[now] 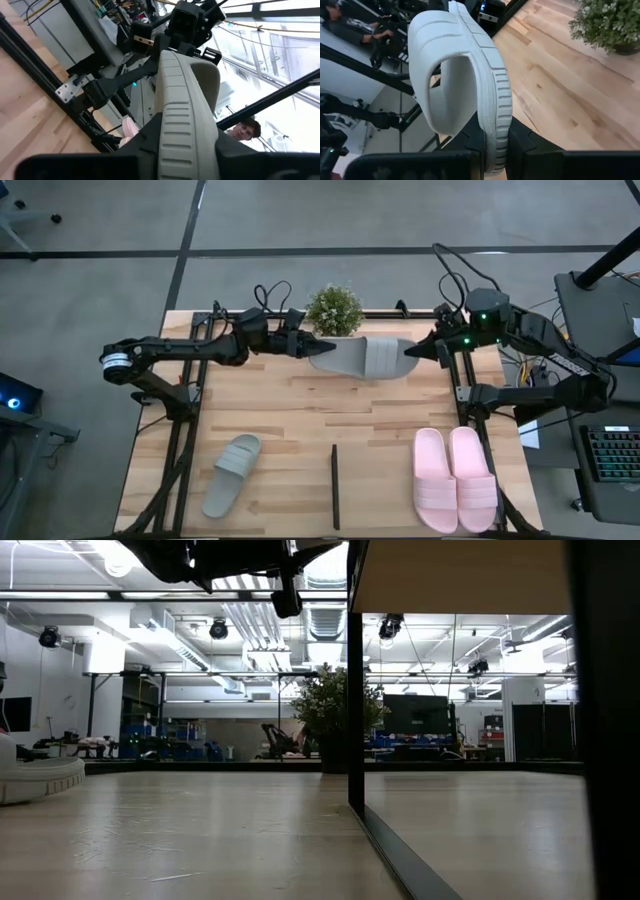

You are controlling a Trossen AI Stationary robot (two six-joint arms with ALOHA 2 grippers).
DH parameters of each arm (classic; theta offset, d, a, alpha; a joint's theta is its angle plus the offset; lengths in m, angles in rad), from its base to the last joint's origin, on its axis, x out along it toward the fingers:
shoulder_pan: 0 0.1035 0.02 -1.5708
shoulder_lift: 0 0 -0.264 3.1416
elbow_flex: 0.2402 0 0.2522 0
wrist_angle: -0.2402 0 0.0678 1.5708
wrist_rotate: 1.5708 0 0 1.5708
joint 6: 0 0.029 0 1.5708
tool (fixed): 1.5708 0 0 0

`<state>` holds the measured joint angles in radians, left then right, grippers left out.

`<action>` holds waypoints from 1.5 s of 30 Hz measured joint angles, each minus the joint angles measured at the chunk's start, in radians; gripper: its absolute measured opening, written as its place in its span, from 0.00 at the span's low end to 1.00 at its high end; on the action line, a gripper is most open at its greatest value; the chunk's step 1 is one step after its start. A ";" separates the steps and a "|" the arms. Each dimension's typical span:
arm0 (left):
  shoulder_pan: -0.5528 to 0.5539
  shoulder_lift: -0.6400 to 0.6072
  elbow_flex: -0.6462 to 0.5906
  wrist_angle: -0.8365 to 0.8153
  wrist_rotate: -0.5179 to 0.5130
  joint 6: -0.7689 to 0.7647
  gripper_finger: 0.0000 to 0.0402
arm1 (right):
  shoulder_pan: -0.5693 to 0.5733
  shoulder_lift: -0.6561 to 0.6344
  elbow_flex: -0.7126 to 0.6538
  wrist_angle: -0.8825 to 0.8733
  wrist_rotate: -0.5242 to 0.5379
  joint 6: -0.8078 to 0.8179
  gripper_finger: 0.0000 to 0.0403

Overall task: Pick and place slides into the shelf
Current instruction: Put the top gray slide on the shelf

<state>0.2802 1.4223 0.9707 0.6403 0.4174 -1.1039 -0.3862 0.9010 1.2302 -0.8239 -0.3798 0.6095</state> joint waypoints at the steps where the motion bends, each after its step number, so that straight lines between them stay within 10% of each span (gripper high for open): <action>1: 0.000 0.000 0.000 0.005 0.007 0.008 0.12 | 0.000 0.008 0.010 -0.003 0.003 -0.004 0.07; 12: -0.072 0.000 -0.011 0.029 -0.046 -0.010 0.11 | -0.005 0.028 0.050 -0.027 0.061 -0.037 0.26; 45: -0.488 0.000 -0.027 -0.024 -0.918 0.065 0.11 | -0.099 0.010 0.099 0.005 0.148 -0.069 0.30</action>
<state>-0.2081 1.4227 0.9439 0.6165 -0.5002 -1.0393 -0.4854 0.9109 1.3290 -0.8189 -0.2315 0.5404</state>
